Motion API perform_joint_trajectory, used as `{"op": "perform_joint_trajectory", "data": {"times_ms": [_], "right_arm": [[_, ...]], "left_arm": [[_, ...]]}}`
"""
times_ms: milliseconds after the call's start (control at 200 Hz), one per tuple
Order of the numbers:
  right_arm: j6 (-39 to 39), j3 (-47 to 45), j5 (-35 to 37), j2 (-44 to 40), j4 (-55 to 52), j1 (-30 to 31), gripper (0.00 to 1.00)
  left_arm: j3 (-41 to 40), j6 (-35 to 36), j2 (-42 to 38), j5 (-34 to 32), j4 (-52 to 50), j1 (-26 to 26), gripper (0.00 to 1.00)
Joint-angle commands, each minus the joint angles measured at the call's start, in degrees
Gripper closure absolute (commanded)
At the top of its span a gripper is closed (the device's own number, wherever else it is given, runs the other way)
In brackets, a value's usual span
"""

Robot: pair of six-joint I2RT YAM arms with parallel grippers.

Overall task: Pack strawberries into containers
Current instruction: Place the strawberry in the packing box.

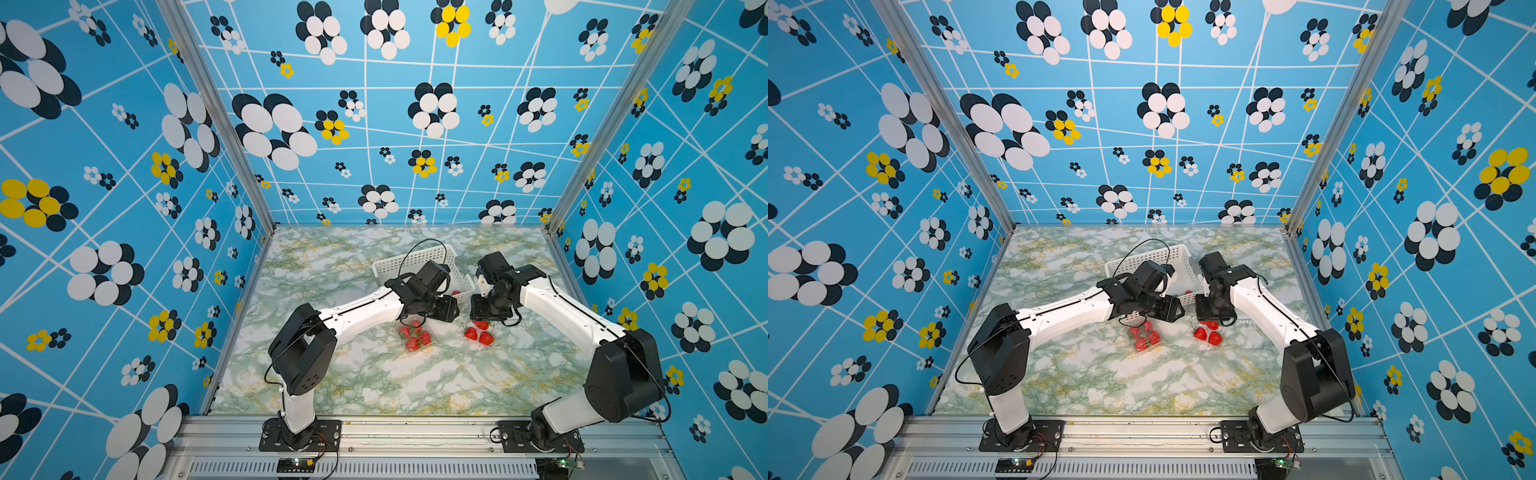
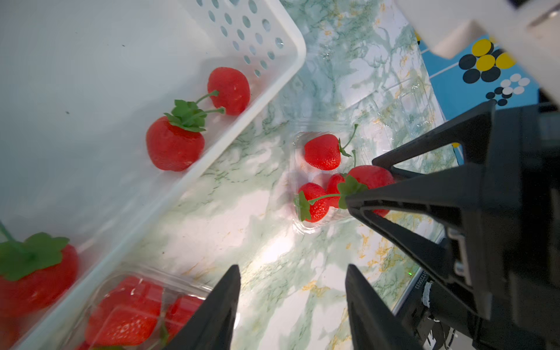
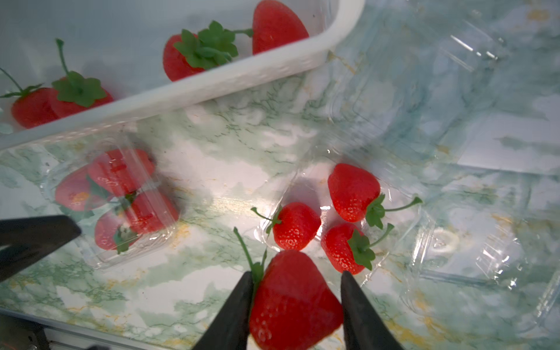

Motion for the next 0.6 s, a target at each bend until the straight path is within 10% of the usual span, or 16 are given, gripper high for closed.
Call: {"op": "perform_joint_trajectory", "data": {"times_ms": [0, 595], "right_arm": [[1.4, -3.1, -1.6, -2.1, 3.1, -1.6, 0.77], [-0.2, -5.7, -2.2, 2.8, 6.8, -5.6, 0.77]], "left_arm": [[2.2, -0.6, 1.9, 0.4, -1.5, -1.0, 0.43], [4.4, -0.5, 4.1, 0.8, -2.5, -2.0, 0.43]]}}
